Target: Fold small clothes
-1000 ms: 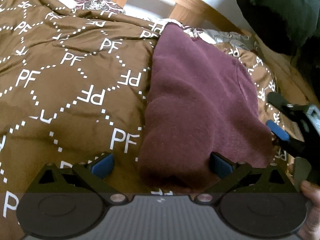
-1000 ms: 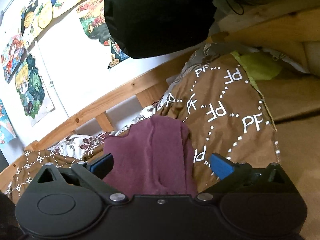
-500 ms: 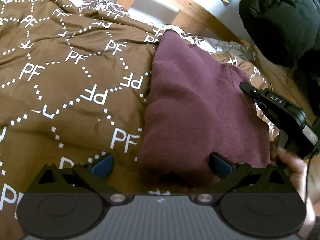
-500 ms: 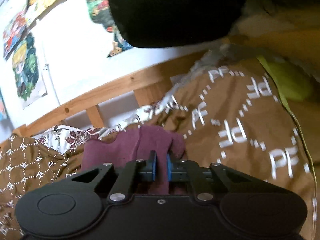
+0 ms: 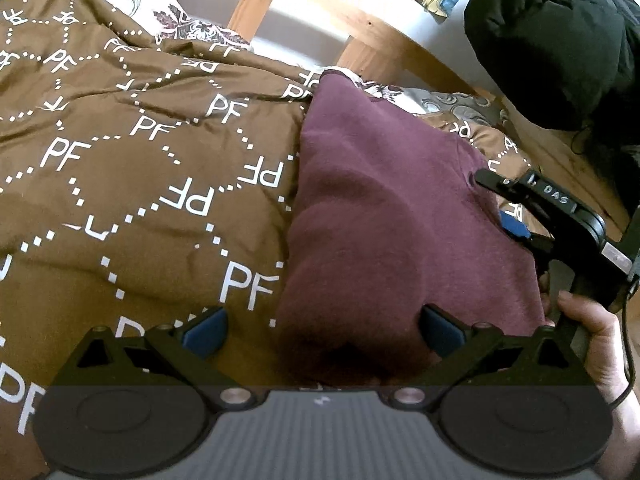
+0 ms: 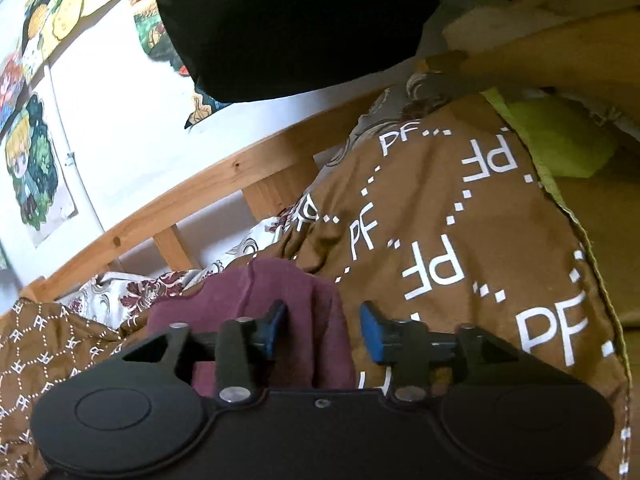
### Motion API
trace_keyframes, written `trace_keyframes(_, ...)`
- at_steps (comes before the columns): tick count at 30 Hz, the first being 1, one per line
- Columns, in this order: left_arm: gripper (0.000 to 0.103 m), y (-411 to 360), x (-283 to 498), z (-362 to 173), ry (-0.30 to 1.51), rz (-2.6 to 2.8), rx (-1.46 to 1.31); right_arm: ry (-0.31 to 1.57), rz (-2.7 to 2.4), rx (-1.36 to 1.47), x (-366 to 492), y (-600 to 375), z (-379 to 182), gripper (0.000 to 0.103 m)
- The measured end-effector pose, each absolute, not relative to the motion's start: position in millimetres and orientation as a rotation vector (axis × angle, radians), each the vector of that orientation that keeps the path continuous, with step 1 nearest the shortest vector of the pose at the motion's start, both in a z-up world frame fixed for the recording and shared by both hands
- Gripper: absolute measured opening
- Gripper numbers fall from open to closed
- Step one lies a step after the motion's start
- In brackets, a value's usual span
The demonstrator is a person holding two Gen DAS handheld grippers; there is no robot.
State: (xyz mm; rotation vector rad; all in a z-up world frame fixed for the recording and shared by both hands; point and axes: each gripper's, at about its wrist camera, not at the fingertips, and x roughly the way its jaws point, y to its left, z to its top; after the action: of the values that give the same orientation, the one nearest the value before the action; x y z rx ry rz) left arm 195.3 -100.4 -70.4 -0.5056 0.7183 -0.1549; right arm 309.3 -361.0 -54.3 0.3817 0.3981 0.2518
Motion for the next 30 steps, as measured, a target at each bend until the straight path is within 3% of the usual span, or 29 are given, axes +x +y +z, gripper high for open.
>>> trace_keyframes(3,0.103,-100,192,-73,0.700,-0.158,-0.506,0.399,0.299,0.394,307,-360,-55,0.084)
trace_keyframes(12,0.103,-99,191,-74,0.690,-0.162,-0.512,0.399,0.339,0.368,302,-351,-63,0.100)
trace_keyframes(30,0.103,-100,189,-76,0.674,-0.161,-0.508,0.401,0.339,0.467,301,-358,-63,0.102)
